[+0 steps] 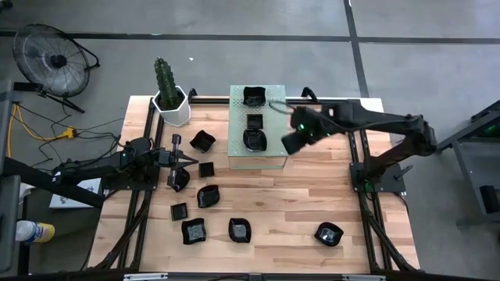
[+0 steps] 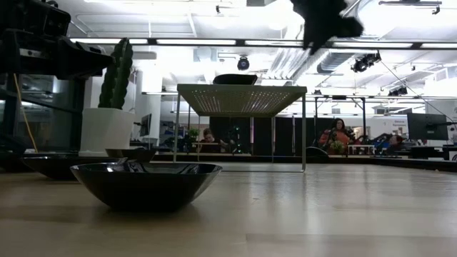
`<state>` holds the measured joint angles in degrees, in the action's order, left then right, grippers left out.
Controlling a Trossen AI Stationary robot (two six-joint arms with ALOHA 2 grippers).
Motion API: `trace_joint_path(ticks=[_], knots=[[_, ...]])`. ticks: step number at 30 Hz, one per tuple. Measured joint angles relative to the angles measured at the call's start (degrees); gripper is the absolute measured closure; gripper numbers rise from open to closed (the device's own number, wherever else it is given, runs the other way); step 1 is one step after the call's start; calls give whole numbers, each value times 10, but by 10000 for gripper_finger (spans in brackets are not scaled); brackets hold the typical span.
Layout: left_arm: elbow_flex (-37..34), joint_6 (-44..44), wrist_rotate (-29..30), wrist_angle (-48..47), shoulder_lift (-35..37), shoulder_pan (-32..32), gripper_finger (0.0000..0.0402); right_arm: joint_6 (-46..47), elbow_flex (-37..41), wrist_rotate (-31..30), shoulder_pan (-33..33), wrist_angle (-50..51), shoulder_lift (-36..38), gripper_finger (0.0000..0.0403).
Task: Pick & Place Mini shaped plates
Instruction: Stack the black leaf shaped plate on top of the black leaf shaped plate on the shelf
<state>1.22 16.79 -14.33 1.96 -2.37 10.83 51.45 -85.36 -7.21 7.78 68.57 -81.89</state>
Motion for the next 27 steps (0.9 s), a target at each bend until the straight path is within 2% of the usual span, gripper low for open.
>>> trace_joint_path(ticks=[5, 15, 20, 23, 27], knots=[[0, 0, 0, 0, 0, 0, 399, 68, 0, -46, -73, 71, 19, 318], [0, 0, 0, 0, 0, 0, 399, 214, 0, -75, -198, 182, 24, 318], [0, 0, 0, 0, 0, 0, 399, 327, 0, -91, -253, 215, 24, 318], [0, 0, 0, 0, 0, 0, 399, 376, 22, -80, -280, 206, 25, 318], [0, 0, 0, 0, 0, 0, 399, 420, 81, -22, -310, 175, 25, 318]])
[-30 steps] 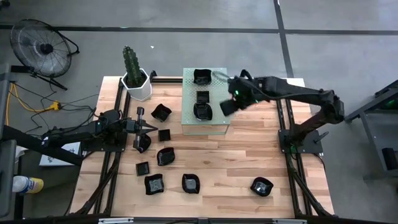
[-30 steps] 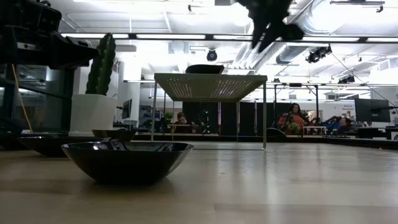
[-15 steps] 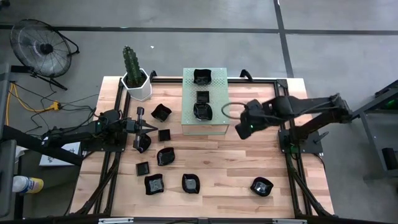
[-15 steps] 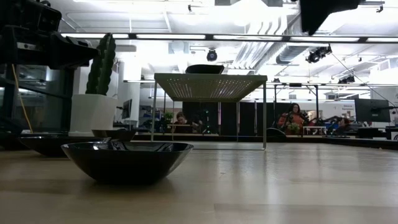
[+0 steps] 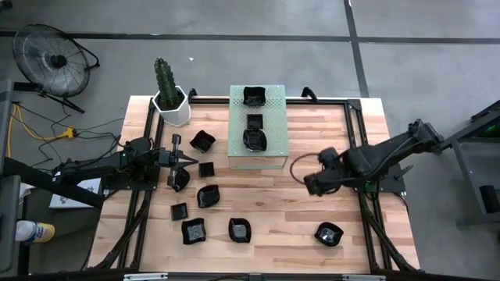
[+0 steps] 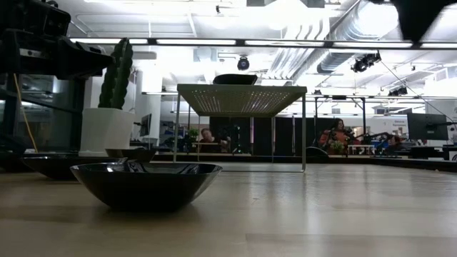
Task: Pick & Place Mini shaped plates
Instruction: Stack the black leaf shaped plate on top of the black leaf shaped plate on the shelf
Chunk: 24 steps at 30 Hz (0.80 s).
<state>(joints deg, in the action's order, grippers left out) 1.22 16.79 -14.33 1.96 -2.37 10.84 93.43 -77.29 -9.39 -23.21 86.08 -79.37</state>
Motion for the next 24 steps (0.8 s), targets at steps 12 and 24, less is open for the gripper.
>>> trace_joint_path(ticks=[12, 24], knots=[[0, 0, 0, 0, 0, 0, 399, 10, 141, 136, -103, -254, 0, 318], [0, 0, 0, 0, 0, 0, 399, -49, 212, 103, -245, -507, -24, 318]])
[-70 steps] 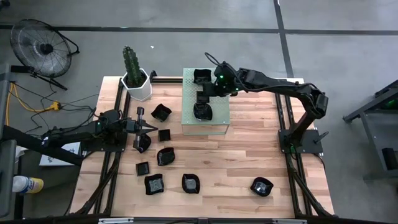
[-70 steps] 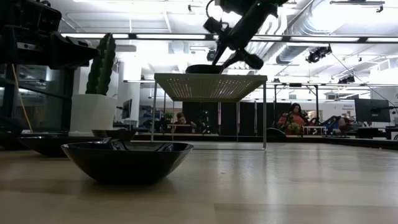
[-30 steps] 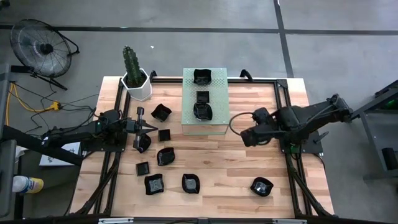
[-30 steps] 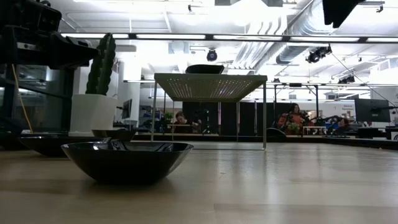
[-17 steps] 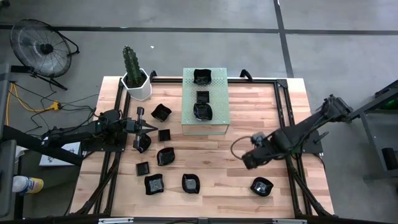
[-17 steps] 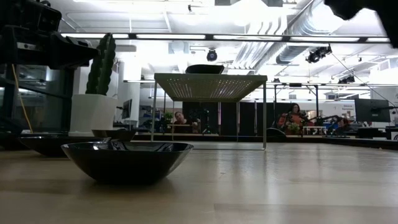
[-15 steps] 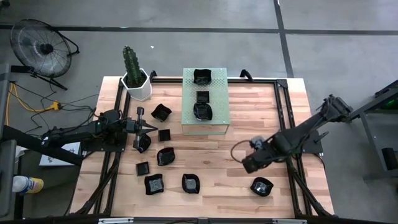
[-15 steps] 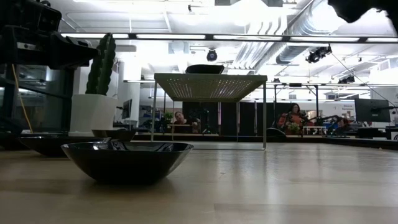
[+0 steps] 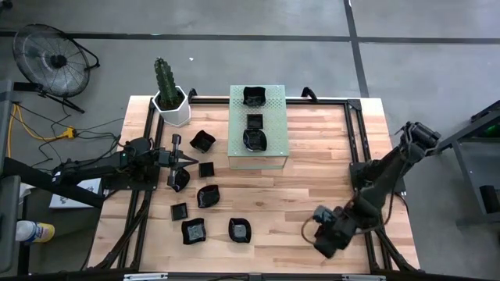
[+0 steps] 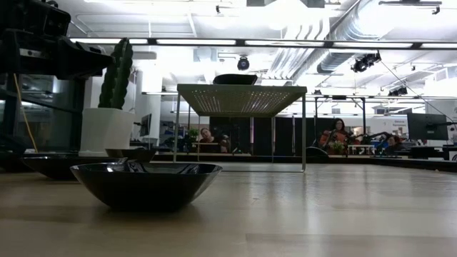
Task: Pick & Place Mini shaped plates
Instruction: Stack the black leaf shaped plate on top of the black leaf shaped plate on the shelf
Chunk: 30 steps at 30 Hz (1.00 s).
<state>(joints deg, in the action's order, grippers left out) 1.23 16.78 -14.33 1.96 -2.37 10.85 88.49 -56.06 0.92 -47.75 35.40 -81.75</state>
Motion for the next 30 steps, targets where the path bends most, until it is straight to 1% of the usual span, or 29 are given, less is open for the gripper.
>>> trace_joint_path(ticks=[5, 13, 19, 23, 26, 30], knots=[[0, 0, 0, 0, 0, 0, 399, -38, 0, -11, -38, -19, -28, 318], [0, 0, 0, 0, 0, 0, 399, -69, 0, -21, -77, -29, -74, 318], [0, 0, 0, 0, 0, 0, 399, -80, -10, -19, -94, -9, -104, 322], [0, 0, 0, 0, 0, 0, 399, -108, -72, -19, -96, 55, -132, 334], [0, 0, 0, 0, 0, 0, 399, -146, -145, -19, -97, 122, -165, 346], [0, 0, 0, 0, 0, 0, 399, -154, -239, -21, -99, 219, -230, 361]])
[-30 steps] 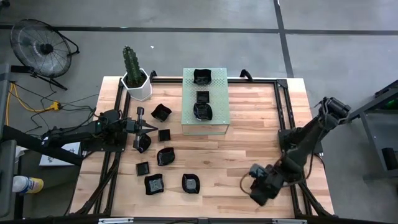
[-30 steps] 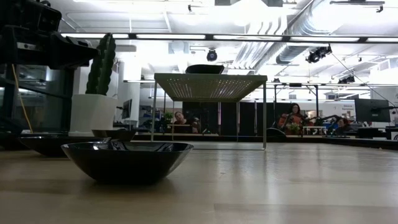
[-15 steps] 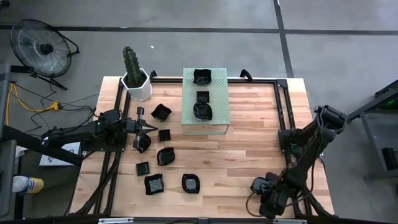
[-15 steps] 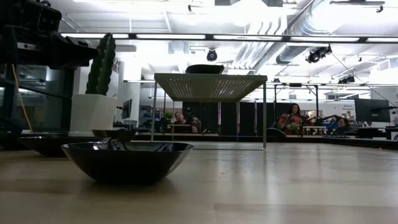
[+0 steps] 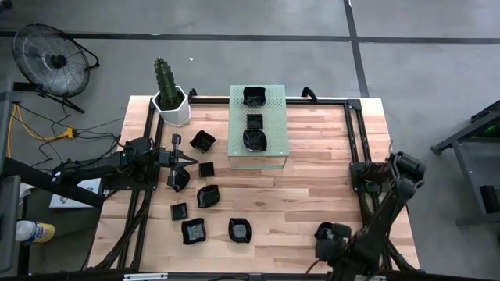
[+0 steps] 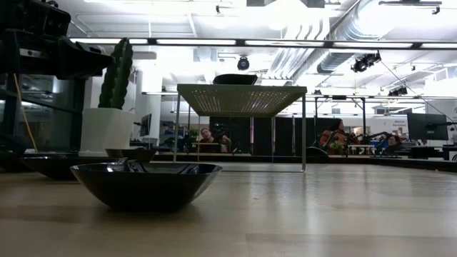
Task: Pick & Place Mini shaped plates
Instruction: Stack the black leaf shaped plate on top of the black leaf shaped plate on the shelf
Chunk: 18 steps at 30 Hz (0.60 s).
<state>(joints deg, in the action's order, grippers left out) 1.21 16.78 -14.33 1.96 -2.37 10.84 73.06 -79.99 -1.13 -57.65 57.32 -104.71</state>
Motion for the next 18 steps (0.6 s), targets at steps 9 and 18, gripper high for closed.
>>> trace_joint_path(ticks=[9, 18], knots=[[0, 0, 0, 0, 0, 0, 399, 36, -54, 25, -6, 27, -89, 360], [0, 0, 0, 0, 0, 0, 399, 45, -49, -24, -6, 81, -90, 347]])
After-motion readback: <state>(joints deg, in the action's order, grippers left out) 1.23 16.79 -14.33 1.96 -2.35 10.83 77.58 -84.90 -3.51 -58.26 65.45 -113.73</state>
